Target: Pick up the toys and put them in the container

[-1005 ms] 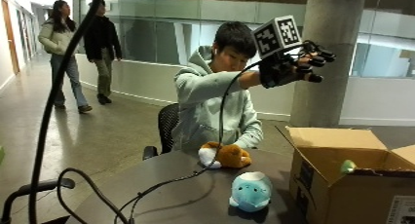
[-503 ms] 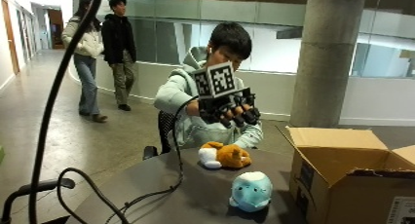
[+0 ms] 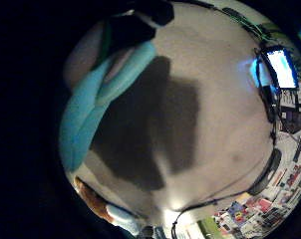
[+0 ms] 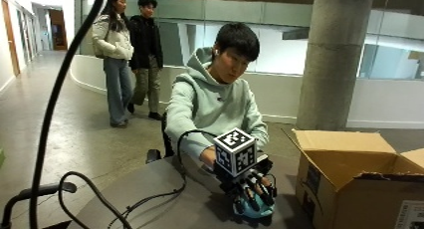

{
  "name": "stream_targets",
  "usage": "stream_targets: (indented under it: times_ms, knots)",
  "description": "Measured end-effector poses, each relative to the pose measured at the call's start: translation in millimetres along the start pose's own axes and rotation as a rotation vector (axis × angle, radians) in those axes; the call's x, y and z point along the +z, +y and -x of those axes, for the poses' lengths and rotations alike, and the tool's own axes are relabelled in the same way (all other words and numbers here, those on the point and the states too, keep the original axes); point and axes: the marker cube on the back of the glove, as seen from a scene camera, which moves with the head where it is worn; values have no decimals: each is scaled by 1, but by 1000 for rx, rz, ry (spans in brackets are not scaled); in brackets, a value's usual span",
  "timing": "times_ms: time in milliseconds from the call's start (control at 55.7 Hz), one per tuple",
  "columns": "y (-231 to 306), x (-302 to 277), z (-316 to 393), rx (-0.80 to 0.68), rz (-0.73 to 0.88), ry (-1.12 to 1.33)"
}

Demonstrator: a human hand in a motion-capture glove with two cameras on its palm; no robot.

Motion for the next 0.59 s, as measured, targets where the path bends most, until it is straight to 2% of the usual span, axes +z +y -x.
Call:
stream_targets:
  times_ms: [341, 592]
  knots:
    - [24, -6, -8, -32, -133, 71]
    - [52, -48, 7, 2, 63, 121]
